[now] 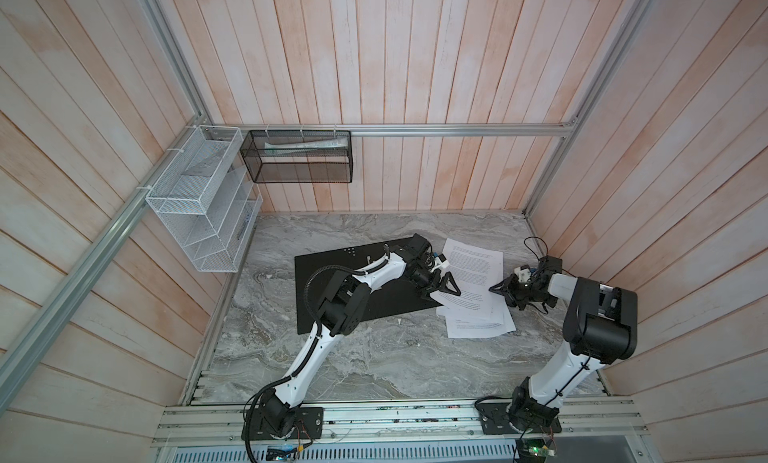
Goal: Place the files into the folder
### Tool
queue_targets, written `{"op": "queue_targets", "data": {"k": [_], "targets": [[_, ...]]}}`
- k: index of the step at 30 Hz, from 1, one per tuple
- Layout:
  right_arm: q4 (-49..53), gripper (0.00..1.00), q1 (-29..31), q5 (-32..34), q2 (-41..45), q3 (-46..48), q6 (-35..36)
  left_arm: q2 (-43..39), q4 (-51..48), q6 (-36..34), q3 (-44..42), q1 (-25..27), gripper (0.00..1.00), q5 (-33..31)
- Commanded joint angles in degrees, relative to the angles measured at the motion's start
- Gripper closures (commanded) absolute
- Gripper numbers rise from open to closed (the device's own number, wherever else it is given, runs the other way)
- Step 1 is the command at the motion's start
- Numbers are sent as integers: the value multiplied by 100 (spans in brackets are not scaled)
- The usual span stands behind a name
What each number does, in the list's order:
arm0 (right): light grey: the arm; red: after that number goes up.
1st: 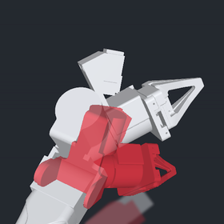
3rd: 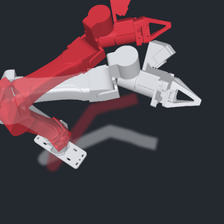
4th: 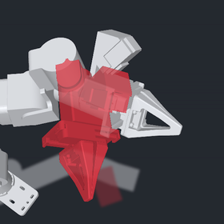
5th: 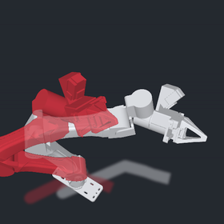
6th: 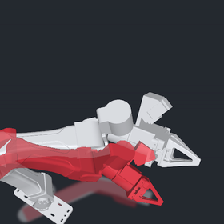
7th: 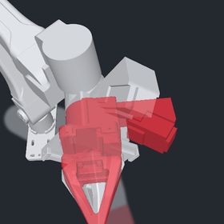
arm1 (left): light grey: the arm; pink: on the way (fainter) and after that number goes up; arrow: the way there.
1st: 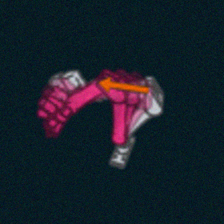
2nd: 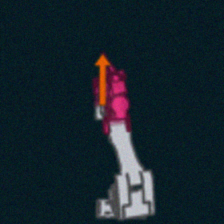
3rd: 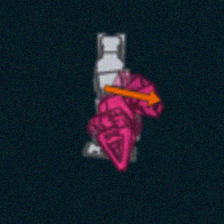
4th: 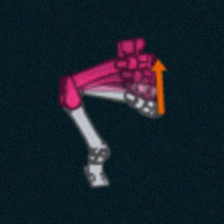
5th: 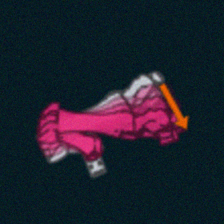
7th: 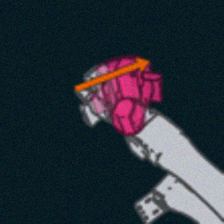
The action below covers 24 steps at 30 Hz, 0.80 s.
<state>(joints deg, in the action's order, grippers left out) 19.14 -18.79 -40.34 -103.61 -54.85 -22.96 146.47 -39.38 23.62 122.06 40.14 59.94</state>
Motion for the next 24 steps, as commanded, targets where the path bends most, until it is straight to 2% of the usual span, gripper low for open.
{"op": "queue_targets", "data": {"k": [1,5,9,12,15,17,20,24], "targets": [[-125,70,29,-360,-139,-43,-24,197,-420,-427,252,4,0,346],[-117,74,30,-544,-168,-24,31,237,-490,-513,222,9,0,377],[-25,77,33,-549,-135,-43,115,356,-517,-543,308,21,0,842],[30,80,37,-556,-80,-69,131,460,-603,-612,383,21,0,937],[64,89,34,-601,-58,-105,152,453,-708,-759,379,20,0,928],[86,99,34,-604,-24,-113,151,452,-817,-885,437,20,0,805],[55,100,33,-582,122,-81,91,402,-987,-1047,565,12,0,242],[99,100,34,-451,537,-68,10,150,-1235,-1295,735,-79,0,29]]}}
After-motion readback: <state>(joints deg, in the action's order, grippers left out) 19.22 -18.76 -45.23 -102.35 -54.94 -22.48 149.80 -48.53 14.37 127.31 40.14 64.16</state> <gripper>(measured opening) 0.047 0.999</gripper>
